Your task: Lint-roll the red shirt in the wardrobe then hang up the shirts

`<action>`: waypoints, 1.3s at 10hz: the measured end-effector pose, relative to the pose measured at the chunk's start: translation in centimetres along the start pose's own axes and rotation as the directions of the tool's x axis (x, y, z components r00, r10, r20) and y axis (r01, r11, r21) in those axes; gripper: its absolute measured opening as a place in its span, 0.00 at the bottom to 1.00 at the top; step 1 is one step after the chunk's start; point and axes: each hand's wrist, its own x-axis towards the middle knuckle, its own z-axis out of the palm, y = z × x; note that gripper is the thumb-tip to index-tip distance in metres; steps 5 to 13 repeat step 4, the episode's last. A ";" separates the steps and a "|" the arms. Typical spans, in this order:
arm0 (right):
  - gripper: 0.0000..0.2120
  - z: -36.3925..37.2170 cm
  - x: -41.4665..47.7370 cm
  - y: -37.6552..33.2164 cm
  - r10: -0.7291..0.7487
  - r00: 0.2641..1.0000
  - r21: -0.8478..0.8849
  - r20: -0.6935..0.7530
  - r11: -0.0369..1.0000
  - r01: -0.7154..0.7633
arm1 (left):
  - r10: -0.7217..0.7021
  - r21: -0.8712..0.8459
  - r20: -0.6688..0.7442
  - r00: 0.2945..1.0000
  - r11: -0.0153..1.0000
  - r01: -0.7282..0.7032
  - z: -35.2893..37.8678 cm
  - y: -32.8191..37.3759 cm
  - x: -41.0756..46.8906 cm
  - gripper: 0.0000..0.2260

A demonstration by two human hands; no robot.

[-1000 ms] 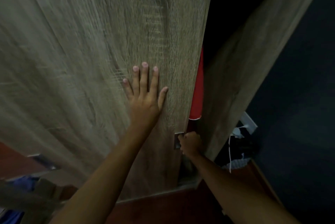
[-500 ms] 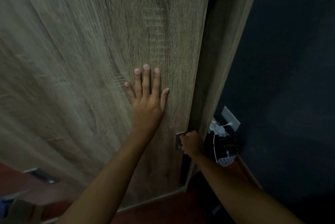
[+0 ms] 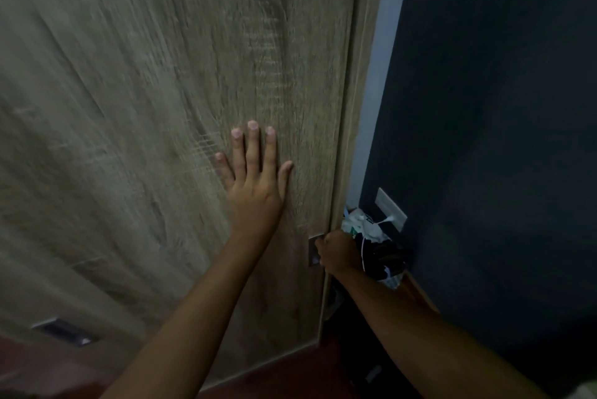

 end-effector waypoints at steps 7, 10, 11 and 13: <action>0.19 -4.5 -0.3 2.0 -0.096 0.992 -0.139 0.080 0.985 0.107 | -0.100 -0.146 0.119 0.988 0.982 0.117 -2.5 2.7 0.7 0.29; 0.19 -4.5 -0.3 2.0 -0.096 0.992 -0.139 0.080 0.985 0.107 | -0.100 -0.146 0.119 0.988 0.982 0.117 -2.5 2.7 0.7 0.29; 0.19 -4.5 -0.3 2.0 -0.096 0.992 -0.139 0.080 0.985 0.107 | -0.100 -0.146 0.119 0.988 0.982 0.117 -2.5 2.7 0.7 0.29; 0.19 -4.5 -0.3 2.0 -0.096 0.992 -0.139 0.080 0.985 0.107 | -0.100 -0.146 0.119 0.988 0.982 0.117 -2.5 2.7 0.7 0.29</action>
